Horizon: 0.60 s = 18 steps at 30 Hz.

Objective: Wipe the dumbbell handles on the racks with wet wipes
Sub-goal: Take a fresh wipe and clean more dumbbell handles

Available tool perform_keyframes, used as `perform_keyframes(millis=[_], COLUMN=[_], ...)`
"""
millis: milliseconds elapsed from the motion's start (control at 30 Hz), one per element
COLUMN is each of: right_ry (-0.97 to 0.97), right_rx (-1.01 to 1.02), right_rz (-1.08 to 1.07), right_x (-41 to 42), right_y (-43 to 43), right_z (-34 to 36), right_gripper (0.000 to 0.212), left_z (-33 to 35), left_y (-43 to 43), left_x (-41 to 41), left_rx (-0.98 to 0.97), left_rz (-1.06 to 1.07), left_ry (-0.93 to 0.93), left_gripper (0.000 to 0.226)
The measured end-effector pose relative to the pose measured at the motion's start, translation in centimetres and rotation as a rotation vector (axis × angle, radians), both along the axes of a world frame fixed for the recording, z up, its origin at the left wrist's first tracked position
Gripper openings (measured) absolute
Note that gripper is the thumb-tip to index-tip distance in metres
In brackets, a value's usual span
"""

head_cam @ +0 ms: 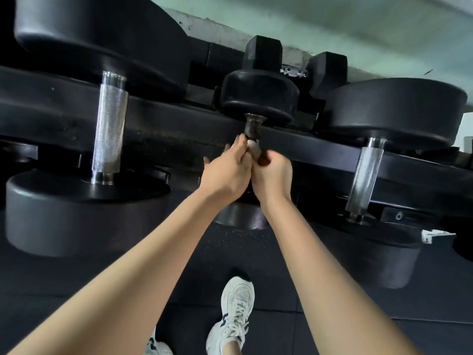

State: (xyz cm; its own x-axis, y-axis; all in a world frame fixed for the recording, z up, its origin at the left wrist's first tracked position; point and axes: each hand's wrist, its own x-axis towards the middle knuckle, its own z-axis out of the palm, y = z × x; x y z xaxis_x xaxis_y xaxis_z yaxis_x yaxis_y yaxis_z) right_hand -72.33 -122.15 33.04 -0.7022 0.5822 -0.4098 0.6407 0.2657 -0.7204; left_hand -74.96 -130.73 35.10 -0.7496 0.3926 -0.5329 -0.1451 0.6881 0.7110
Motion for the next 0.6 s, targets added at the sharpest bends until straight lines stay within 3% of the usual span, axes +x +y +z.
perform_keyframes(millis=[67, 167, 233, 367, 433, 600], right_ry=[-0.063, -0.048, -0.019, 0.035, 0.047, 0.026], right_rx=[0.002, -0.051, -0.054, 0.071, 0.015, -0.213], right_rz=[0.066, 0.074, 0.042, -0.042, -0.145, -0.322], right_x=[1.4, 1.3, 0.3, -3.9, -5.3, -4.4], right_y=[0.1, 0.5, 0.6, 0.8, 0.8, 0.4], right_z=[-0.2, -0.4, -0.3, 0.1, 0.3, 0.4], right_gripper=[0.018, 0.018, 0.021, 0.022, 0.02, 0.024], left_z=[-0.3, 0.0, 0.5, 0.8, 1.1, 0.9], left_y=[-0.9, -2.3, -2.4, -1.1, -0.2, 0.0], left_x=[1.8, 2.9, 2.4, 0.9, -0.3, -1.9], left_rx=[0.092, 0.318, 0.407, 0.452, 0.436, 0.46], left_rz=[0.059, 0.458, 0.574, 0.562, 0.51, 0.427], left_ry=[-0.051, -0.224, -0.285, -0.359, -0.35, -0.379], left_gripper=[0.047, 0.045, 0.043, 0.03, 0.027, 0.045])
